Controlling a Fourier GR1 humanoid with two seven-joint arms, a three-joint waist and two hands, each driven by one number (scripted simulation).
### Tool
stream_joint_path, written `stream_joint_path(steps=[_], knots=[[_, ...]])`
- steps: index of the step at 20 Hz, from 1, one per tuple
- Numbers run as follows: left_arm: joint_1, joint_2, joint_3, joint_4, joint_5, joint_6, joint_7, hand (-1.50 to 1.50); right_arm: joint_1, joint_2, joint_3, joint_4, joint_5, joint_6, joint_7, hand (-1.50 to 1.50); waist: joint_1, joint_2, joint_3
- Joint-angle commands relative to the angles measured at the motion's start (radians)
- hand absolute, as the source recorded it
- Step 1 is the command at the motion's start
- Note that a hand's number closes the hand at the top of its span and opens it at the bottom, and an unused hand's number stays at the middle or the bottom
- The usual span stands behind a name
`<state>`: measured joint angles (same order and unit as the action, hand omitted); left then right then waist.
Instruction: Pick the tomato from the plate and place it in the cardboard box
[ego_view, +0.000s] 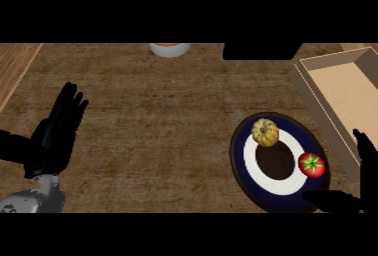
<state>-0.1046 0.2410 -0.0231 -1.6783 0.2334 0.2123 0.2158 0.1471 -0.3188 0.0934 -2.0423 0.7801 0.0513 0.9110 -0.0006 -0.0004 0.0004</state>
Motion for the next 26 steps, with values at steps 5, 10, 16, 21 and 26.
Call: stream_joint_path(steps=[5,10,16,21,26], knots=[[0.028,-0.049,0.019,0.006,-0.038,-0.038,-0.021,0.00,-0.019,0.077,-0.031,0.085,0.034,-0.007,-0.080,-1.50,0.000,0.000,0.000],[-0.057,-0.067,0.025,0.045,-0.068,-0.021,0.022,0.00,-0.076,0.073,-0.085,0.219,0.034,-0.001,-0.139,-1.50,0.000,0.001,0.000],[-0.034,-0.030,0.105,0.080,-0.030,-0.109,-0.012,0.00,-0.068,0.117,-0.069,0.253,0.122,-0.030,-0.133,-1.50,0.000,0.000,0.000],[0.024,-0.073,0.088,0.007,-0.039,-0.102,-0.007,0.00,-0.087,0.120,-0.103,0.345,0.126,-0.056,-0.208,-1.50,0.002,0.000,0.000],[0.025,-0.097,0.075,0.033,-0.085,-0.109,-0.039,0.00,-0.092,0.135,-0.130,0.355,0.101,-0.042,-0.240,-1.50,0.001,0.000,0.000]])
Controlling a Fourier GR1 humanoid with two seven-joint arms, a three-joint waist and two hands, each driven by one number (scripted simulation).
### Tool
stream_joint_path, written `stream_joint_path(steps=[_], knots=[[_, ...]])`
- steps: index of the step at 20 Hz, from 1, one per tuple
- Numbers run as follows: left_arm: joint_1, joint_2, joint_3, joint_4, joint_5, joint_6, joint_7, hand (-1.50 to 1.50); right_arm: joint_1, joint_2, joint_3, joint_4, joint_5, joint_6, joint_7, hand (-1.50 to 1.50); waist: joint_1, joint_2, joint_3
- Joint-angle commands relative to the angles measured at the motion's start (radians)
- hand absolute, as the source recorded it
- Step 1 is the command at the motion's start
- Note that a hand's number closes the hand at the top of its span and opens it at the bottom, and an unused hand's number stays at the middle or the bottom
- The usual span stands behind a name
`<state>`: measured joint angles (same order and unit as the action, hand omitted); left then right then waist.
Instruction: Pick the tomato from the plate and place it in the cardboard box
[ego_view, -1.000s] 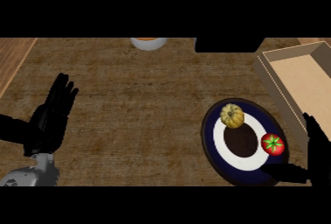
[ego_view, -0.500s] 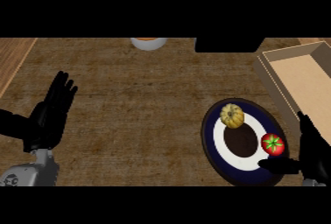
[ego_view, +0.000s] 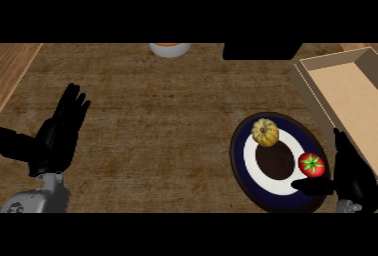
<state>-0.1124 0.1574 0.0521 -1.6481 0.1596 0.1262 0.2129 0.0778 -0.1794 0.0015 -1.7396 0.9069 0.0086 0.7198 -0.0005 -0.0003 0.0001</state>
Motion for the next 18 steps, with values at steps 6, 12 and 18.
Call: stream_joint_path(steps=[6,12,18], knots=[[0.059,-0.027,0.005,-0.011,-0.015,-0.048,-0.038,0.00,0.001,0.017,-0.040,0.074,0.004,-0.012,-0.069,-1.50,0.000,0.000,0.000],[0.039,-0.040,-0.005,-0.112,-0.039,0.003,0.071,0.00,-0.071,0.025,-0.066,0.231,0.009,-0.055,-0.114,-1.50,0.003,0.000,0.000],[-0.024,-0.048,0.025,0.037,-0.037,-0.032,-0.016,0.00,-0.001,0.073,0.001,0.114,0.061,-0.040,-0.059,-1.50,-0.002,0.000,0.000]])
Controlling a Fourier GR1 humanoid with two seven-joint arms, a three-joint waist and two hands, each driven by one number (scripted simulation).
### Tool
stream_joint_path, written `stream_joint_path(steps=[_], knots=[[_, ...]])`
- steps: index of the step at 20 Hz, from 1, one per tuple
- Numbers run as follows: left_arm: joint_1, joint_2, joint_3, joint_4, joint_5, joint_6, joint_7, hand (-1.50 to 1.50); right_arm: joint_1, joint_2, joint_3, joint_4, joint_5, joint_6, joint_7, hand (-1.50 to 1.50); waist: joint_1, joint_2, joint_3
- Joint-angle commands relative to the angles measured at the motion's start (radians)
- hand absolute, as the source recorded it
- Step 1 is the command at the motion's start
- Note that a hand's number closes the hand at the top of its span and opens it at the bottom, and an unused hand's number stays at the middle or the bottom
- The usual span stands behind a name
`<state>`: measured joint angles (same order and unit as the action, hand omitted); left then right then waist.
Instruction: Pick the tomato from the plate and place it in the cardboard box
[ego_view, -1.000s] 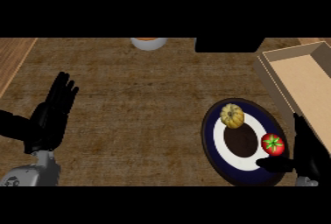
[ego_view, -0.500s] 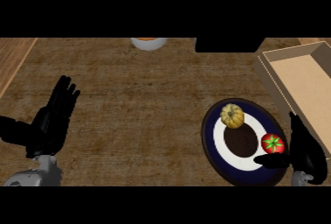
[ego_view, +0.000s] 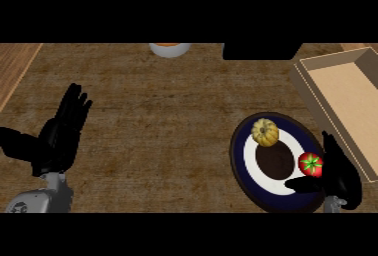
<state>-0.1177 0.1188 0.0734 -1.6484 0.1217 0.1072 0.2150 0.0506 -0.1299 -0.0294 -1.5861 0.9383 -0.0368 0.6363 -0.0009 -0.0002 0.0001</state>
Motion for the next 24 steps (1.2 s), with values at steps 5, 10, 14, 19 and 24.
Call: stream_joint_path(steps=[5,10,14,19,24], knots=[[-0.017,0.002,0.020,0.061,-0.009,-0.029,-0.028,0.00,-0.004,0.010,0.008,0.017,0.030,-0.014,-0.024,-1.50,0.000,0.000,0.000],[0.020,0.006,0.023,-0.032,0.000,-0.023,0.014,0.00,0.031,-0.023,0.039,0.075,0.088,-0.058,-0.115,1.50,0.001,0.000,0.000],[0.089,-0.045,-0.021,0.010,-0.052,-0.015,-0.095,0.00,-0.068,-0.087,0.011,0.059,0.104,0.042,-0.064,1.50,0.002,0.000,0.000],[0.040,0.009,0.031,-0.047,0.008,-0.041,0.034,0.00,-0.022,-0.049,0.034,0.045,0.195,-0.096,-0.081,1.50,0.001,0.000,0.000],[-0.001,-0.005,-0.003,-0.033,-0.003,-0.042,0.030,0.00,-0.183,0.004,0.347,0.093,0.207,0.091,-0.278,1.50,0.058,0.006,0.000]])
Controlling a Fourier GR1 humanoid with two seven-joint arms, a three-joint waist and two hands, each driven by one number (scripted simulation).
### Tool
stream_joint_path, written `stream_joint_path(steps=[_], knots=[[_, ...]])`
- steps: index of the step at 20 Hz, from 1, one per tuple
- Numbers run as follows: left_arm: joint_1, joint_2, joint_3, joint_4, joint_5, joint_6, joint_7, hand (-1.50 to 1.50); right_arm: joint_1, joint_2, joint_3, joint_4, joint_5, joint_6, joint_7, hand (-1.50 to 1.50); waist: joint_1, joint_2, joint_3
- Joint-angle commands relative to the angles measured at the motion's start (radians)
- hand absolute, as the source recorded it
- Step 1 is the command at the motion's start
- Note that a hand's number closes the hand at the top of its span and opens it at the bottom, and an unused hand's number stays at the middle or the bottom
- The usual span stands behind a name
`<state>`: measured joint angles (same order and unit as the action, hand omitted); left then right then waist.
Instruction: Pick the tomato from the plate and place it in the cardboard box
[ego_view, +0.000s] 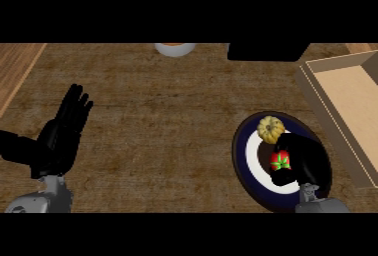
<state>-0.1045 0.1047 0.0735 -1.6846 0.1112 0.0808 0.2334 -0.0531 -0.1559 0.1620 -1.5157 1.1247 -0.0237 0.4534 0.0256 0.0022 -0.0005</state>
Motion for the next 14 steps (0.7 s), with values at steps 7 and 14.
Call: stream_joint_path(steps=[7,14], knots=[[-0.031,0.010,0.020,0.062,-0.002,-0.007,-0.022,0.00,-0.258,0.134,0.296,0.004,0.084,0.168,-0.108,1.50,-0.020,-0.002,0.000],[-0.010,-0.015,0.006,0.013,-0.017,0.027,0.002,0.00,-0.256,0.154,0.320,-0.270,0.083,0.303,-0.050,1.50,-0.027,-0.004,0.000]])
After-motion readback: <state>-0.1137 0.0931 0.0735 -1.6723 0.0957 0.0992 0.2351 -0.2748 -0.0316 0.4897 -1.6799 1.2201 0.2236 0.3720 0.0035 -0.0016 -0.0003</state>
